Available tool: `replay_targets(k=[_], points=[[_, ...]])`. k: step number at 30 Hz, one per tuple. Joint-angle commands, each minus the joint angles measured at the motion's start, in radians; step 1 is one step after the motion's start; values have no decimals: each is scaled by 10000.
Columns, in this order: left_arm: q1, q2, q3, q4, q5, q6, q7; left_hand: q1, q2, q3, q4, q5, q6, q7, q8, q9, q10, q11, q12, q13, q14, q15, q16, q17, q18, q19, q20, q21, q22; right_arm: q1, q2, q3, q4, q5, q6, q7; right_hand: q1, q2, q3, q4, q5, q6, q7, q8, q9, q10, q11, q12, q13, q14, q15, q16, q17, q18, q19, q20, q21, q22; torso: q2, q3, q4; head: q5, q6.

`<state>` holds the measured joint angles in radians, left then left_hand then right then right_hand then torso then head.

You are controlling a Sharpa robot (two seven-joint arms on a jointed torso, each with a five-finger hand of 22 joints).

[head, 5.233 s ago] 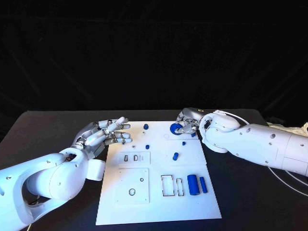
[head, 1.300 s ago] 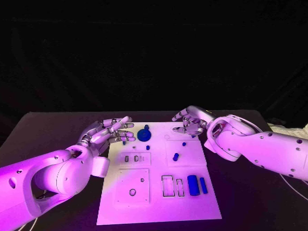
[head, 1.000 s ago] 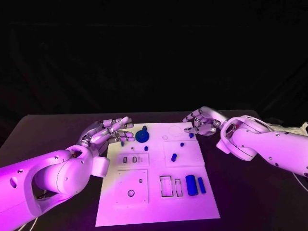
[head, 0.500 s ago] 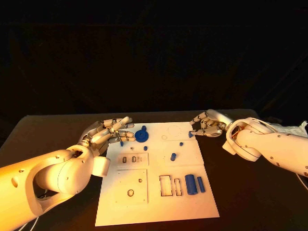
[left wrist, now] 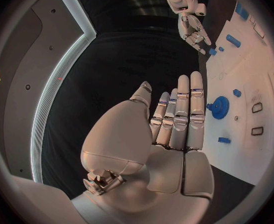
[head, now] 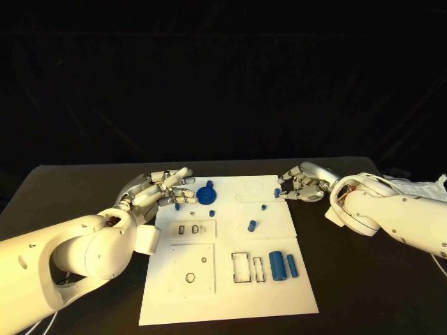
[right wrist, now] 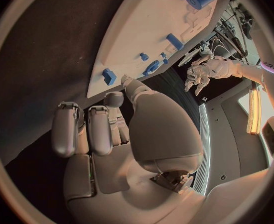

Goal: Assemble the parts on the task board

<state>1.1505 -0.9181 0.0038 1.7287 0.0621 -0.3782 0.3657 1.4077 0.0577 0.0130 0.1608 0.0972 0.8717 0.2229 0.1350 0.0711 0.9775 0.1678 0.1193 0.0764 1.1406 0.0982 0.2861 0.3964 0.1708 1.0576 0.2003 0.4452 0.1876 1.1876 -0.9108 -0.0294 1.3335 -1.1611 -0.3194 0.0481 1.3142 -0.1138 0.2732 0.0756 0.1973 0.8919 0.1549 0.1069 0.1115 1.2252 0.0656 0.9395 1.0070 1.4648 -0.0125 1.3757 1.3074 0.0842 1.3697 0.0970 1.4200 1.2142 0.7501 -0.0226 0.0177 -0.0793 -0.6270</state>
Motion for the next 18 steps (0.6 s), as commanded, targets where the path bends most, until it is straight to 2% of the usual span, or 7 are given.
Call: replay_targets(k=[1, 8, 18], points=[[-1, 15, 5, 10, 27, 194, 100, 60, 20, 11, -61, 56, -25, 80, -65, -2, -22, 24, -50, -10, -62, 18, -42, 10, 103, -91, -9, 33, 12, -20, 85, 0, -84, -183, 165, 83, 132, 0, -28, -37, -11, 100, 27, -37, -1, -32, -3, 17, 23, 542, 6, 6, 190, -95, 54, -15, 24, -6, 3, 8, 2, 3, -2], [-1, 26, 5, 15, 27, 200, 100, 60, 20, 11, -61, 56, -25, 80, -65, -2, -22, 24, -50, -10, -62, 18, -42, 10, 103, -91, -9, 33, 12, -93, 280, 1, -313, -234, 176, 66, 241, 92, 19, -92, -22, 184, 20, -21, 10, 9, -15, 69, 63, 544, -4, 8, 201, -95, 56, -22, 27, 0, 4, 10, 17, 13, -35], [-2, 37, 5, 13, 27, 205, 101, 60, 20, 11, -61, 56, -25, 80, -65, -2, -22, 24, -50, -10, -62, 18, -42, 10, 103, -91, -9, 33, 12, -142, 495, 1, -542, -312, 190, 38, 392, 225, 114, -195, -75, 374, 8, 19, 32, 72, -34, 134, 111, 552, -20, 24, 233, -103, 79, -37, 45, 38, 0, 10, 0, 16, -69]])
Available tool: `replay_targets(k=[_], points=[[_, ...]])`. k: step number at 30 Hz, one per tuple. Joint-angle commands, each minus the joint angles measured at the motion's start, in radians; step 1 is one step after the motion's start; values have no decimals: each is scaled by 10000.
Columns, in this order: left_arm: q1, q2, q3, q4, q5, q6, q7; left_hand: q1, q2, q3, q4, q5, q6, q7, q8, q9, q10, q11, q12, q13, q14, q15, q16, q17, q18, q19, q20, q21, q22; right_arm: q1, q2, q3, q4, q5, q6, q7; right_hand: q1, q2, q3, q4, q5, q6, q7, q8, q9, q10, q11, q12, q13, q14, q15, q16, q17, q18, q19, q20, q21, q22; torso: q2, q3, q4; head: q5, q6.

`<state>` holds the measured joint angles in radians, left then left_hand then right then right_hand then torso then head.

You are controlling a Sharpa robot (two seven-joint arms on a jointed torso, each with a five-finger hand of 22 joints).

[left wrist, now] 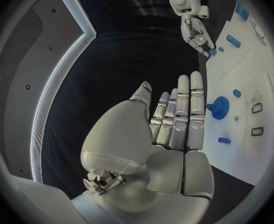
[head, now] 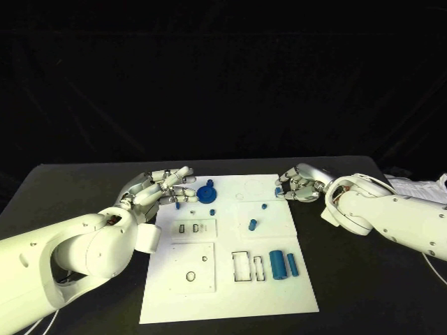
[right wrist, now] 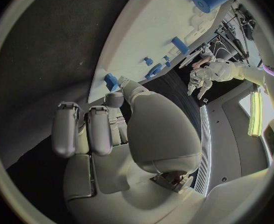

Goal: Assemble the parts on the task board

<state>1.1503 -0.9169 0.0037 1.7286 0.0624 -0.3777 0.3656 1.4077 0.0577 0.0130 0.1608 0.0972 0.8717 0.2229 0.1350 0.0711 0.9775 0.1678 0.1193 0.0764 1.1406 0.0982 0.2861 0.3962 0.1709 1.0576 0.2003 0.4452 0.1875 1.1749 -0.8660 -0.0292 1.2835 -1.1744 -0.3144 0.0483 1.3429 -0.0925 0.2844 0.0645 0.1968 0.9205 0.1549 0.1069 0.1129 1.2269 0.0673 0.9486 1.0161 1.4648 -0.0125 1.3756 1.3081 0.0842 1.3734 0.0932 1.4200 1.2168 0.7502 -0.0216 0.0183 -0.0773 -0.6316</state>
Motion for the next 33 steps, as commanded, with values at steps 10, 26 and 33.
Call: replay_targets(k=[10, 26, 33], points=[[0, 24, 5, 15, 24, 199, 93, 60, 20, 11, -62, 56, -25, 80, -65, -2, -22, 24, -50, -11, -62, 18, -42, 12, 102, -91, -9, 33, 13, -34, 172, 0, -207, -251, 147, -20, 200, 164, 120, -172, -180, 416, -41, 109, 59, 116, -95, 96, 58, 562, -52, 43, 264, -109, 64, -24, 65, 52, -8, -5, -1, -10, -47], [0, 19, 5, 14, 24, 196, 85, 60, 20, 11, -62, 56, -25, 80, -65, -2, -22, 24, -50, -11, -62, 18, -42, 12, 102, -91, -9, 33, 13, -58, 275, 0, -379, -297, 267, -64, 136, 183, 120, -182, -306, 601, -80, 146, 75, 148, -125, 111, 68, 562, -78, 37, 267, -112, 71, -49, 71, 63, -4, 1, 2, 2, -82], [0, 13, 5, 7, 24, 194, 67, 76, 36, 24, -94, 56, -21, 76, -68, -1, -16, 21, -54, -11, -70, 16, -47, 45, 103, -99, -11, 43, 18, -60, 292, 0, -408, -296, 315, -63, 91, 180, 100, -168, -383, 620, -87, 138, 71, 157, -130, 110, 66, 564, -83, 39, 273, -112, 71, -55, 71, 64, -5, 3, -4, 3, -97]])
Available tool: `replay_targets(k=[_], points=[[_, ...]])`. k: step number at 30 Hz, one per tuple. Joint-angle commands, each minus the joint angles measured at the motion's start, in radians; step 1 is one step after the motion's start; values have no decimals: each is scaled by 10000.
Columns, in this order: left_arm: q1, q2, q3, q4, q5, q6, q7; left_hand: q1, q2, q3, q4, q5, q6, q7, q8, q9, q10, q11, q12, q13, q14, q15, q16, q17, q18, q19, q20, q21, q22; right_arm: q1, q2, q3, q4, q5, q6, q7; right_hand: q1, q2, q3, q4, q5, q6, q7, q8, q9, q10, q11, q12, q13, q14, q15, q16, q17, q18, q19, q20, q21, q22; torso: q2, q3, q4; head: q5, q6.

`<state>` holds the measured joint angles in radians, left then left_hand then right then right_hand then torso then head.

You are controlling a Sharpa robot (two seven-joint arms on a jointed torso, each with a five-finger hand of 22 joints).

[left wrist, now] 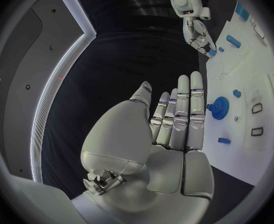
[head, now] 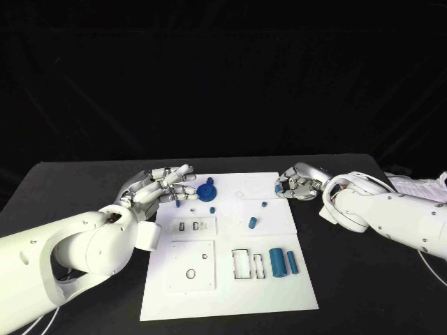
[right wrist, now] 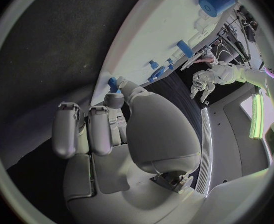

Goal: Assemble the parts on the task board

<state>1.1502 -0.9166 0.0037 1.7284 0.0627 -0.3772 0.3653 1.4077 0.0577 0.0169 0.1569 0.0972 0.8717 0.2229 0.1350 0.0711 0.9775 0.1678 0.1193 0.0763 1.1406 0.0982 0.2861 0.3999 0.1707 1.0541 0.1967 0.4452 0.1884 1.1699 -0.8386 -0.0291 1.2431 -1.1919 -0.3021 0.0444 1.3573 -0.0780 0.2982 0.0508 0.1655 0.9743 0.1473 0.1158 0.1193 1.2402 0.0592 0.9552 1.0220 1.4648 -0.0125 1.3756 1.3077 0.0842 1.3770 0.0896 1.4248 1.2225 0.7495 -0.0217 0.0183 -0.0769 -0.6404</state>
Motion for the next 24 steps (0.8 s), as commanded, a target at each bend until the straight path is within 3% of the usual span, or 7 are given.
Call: replay_targets(k=[1, 18, 24], points=[[1, 10, 5, 9, 22, 189, 69, 76, 36, -15, -54, 56, -22, 76, -68, -1, -16, 22, -54, -11, -70, 16, -47, 8, 104, -63, 24, 43, 9, -9, 20, -1, -1, -121, 198, -24, -53, 35, -38, -31, -70, 81, -11, 48, 7, 24, -49, 45, 7, 563, -83, 39, 276, -112, 36, -19, 23, 6, 4, 4, -5, 2, -8], [1, 15, 5, 14, 22, 157, 50, 76, 36, -15, -54, 56, -22, 76, -68, -1, -16, 22, -54, -11, -70, 16, -47, 8, 104, -63, 24, 43, 9, -10, 81, -1, -47, -90, 218, -73, -79, 131, -24, -43, -161, 348, -101, 141, 44, 97, -117, 114, 65, 576, -134, 68, 324, -123, 69, -56, 49, 65, 0, 6, -1, -9, -30], [1, 14, 5, 14, 22, 149, 48, 68, 47, -14, -56, 55, -23, 79, -70, -1, -18, 23, -58, -12, -74, 17, -49, 21, 103, -67, 25, 46, 10, -10, 89, -1, -57, -129, 150, -138, -86, 246, -5, -59, -174, 704, -224, 308, 118, 169, -210, 174, 116, 585, -202, 85, 354, -131, 99, -110, 72, 116, 1, 5, 3, -10, -57]])
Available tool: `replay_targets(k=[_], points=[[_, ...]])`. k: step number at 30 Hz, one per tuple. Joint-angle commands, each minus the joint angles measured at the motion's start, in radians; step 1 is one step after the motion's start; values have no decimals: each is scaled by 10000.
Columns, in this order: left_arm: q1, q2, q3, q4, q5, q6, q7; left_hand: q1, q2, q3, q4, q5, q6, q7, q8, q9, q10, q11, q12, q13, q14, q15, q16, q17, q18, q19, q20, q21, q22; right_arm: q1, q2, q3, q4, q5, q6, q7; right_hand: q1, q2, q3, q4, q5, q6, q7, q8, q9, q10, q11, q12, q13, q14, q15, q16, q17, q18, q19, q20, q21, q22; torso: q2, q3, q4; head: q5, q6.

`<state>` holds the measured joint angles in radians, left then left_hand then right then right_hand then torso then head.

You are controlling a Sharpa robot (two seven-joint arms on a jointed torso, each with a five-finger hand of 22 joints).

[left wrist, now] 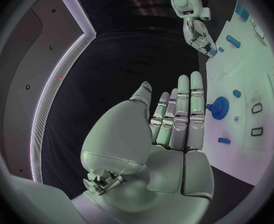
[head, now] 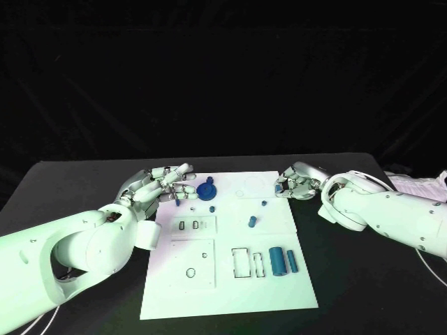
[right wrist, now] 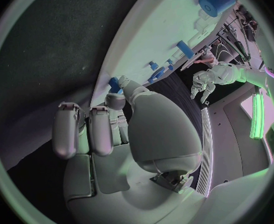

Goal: Assemble the parts on the task board

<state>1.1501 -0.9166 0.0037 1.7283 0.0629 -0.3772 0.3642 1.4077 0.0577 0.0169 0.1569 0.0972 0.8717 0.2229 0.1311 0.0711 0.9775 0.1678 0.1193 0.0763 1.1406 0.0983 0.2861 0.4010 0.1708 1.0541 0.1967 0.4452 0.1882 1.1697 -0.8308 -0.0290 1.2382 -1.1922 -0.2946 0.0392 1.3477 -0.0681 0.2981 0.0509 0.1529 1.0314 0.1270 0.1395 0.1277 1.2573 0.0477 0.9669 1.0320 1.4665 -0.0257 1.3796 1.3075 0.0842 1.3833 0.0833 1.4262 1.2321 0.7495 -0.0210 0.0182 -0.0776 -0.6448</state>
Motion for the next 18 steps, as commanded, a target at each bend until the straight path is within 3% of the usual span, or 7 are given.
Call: replay_targets(k=[1, 8, 13, 18], points=[[2, 13, 5, 15, 20, 148, 59, 68, 47, -14, -56, 55, -23, 79, -31, -2, -18, 23, -58, -12, -74, 16, -49, 10, 103, -67, 24, 46, 13, -8, 11, -2, -12, -135, 51, -103, 19, 182, 2, -71, -55, 241, -63, 130, 62, 9, -126, 60, 20, 572, -95, 54, 371, -134, 46, -65, 66, 37, 1, -2, 4, -2, -16], [2, 5, 5, 17, 20, 145, 58, 68, 47, -14, -56, 55, -23, 79, -31, -2, -18, 23, -58, -12, -74, 16, -49, 10, 103, -67, 24, 46, 13, -8, 10, -2, 4, -172, -220, -184, 46, 470, 81, -92, -366, 497, -205, 297, 164, 80, -243, 71, 40, 582, -200, 69, 403, -143, 72, -168, 85, 79, 3, -1, -3, -1, -15], [2, 1, 5, 7, 21, 141, 57, 67, 52, -12, -57, 55, -22, 79, -31, -1, -17, 23, -59, -12, -75, 17, -49, 14, 103, -68, 24, 47, 13, -6, -44, 1, 223, 40, -399, -179, -49, 475, 56, -50, -350, 433, -193, 268, 166, 68, -240, 20, 4, 580, -207, 54, 391, -143, 69, -187, 82, 72, -3, 2, -2, 3, -31], [2, -17, 5, -37, 24, 128, 59, 67, 55, -10, -58, 55, -22, 79, -31, -1, -17, 23, -60, -12, -76, 17, -50, 17, 103, -69, 24, 48, 13, 40, -199, 17, 762, 382, -572, -222, -145, 474, 66, -26, -86, 295, -146, 171, 151, 12, -209, -116, -89, 569, -190, 9, 351, -139, 50, -189, 66, 36, -23, -14, 0, 23, 9]])
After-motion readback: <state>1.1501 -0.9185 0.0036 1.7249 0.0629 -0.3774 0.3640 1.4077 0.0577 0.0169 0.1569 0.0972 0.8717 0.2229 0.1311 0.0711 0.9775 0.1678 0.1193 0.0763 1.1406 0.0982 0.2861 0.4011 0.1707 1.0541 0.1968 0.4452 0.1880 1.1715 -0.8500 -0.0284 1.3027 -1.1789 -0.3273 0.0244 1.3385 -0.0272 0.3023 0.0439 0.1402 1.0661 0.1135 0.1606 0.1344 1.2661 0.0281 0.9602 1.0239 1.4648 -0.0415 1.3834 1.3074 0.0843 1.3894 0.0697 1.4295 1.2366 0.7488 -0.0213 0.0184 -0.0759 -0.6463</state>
